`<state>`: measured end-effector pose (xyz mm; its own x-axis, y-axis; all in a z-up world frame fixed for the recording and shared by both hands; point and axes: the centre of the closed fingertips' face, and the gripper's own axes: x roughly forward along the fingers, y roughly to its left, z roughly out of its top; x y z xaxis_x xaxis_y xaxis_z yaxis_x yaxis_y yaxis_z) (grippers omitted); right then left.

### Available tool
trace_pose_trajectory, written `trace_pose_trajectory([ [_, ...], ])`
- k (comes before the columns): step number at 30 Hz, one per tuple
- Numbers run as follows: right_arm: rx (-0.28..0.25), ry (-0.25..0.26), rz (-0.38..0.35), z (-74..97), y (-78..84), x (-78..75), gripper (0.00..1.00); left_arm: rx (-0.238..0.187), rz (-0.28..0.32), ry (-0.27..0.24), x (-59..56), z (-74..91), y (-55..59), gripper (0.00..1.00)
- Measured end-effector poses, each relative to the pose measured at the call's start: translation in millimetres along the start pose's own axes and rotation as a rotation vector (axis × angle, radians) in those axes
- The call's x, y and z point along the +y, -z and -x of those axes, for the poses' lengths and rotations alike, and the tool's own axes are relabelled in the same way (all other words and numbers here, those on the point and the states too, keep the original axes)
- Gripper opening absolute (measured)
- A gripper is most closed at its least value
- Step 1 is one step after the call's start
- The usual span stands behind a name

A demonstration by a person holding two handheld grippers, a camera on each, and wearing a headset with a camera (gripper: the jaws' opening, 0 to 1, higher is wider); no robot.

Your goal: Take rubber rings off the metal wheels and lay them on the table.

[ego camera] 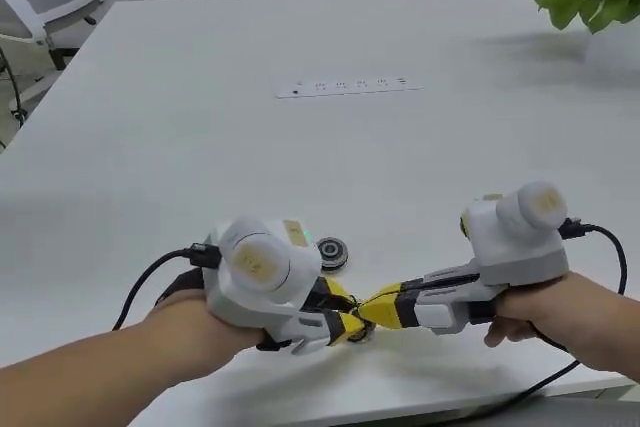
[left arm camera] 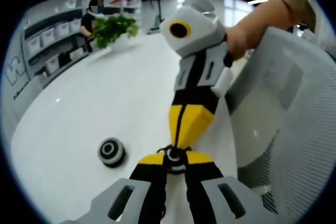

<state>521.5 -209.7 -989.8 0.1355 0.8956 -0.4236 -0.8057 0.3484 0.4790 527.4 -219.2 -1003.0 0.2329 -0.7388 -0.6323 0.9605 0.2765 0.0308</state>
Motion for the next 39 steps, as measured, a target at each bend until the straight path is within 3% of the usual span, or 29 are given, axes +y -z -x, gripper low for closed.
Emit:
trace_pose_trajectory([
  [7,0.003,0.043,0.017,3.0,4.2,-10.7,0.0,-0.01,0.003,-0.001,-0.5,0.3,-0.4,0.13],
  [19,0.008,0.052,0.008,5.0,5.5,-13.6,0.0,-0.002,-0.009,0.03,-3.6,2.7,-2.2,0.16],
  [31,-0.001,0.048,0.012,7.2,-1.0,-10.2,0.0,-0.022,-0.016,0.049,-5.4,21.3,-11.7,0.23],
  [39,0.003,0.037,0.036,7.8,-7.8,-3.0,0.0,-0.075,-0.006,0.022,-2.9,42.1,-21.7,0.29],
])
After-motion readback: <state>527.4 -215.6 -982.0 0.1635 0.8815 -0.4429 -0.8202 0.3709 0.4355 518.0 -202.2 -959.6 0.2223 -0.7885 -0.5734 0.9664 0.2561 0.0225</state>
